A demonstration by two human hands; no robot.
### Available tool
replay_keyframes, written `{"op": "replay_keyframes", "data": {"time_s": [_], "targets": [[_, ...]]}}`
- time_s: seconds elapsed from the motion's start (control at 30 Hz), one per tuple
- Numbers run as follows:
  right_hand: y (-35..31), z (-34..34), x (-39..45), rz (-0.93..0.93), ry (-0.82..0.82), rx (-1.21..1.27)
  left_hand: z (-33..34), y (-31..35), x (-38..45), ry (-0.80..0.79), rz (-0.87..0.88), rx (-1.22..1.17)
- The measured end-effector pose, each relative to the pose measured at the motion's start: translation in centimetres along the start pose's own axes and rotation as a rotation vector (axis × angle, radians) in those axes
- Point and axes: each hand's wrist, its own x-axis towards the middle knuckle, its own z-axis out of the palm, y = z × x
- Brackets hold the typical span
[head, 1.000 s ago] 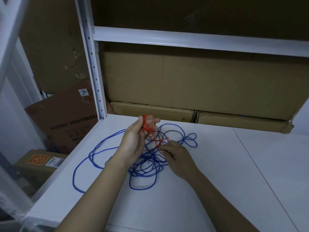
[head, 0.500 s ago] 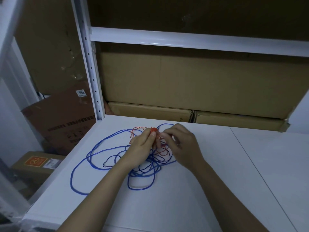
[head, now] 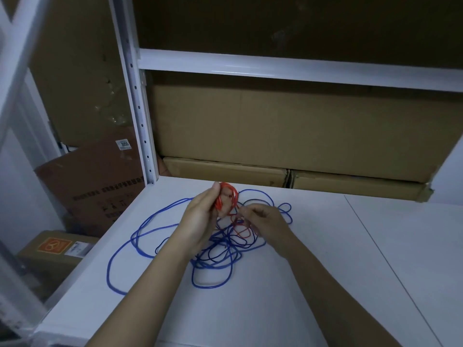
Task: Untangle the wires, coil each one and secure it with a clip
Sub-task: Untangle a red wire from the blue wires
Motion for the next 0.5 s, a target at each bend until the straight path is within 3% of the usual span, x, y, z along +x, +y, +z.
{"op": "replay_keyframes", "data": {"time_s": [0.13, 0.33, 0.5], "targets": [[1.5, 1.3, -0.7, -0.067, -0.046, -0.136, 0.0, -0.5, 0.5, 0.031, 0.087, 0.103], [1.4, 2.3, -1.9, -0.236, -0.147, -0.413, -0.2, -1.8, 1.2, 0.106, 0.089, 0.46], [1.9, 1.8, -1.8, -0.256, -0.12, -0.383, -2.6, -3.3, 1.5, 0.061, 0.108, 1.178]]}}
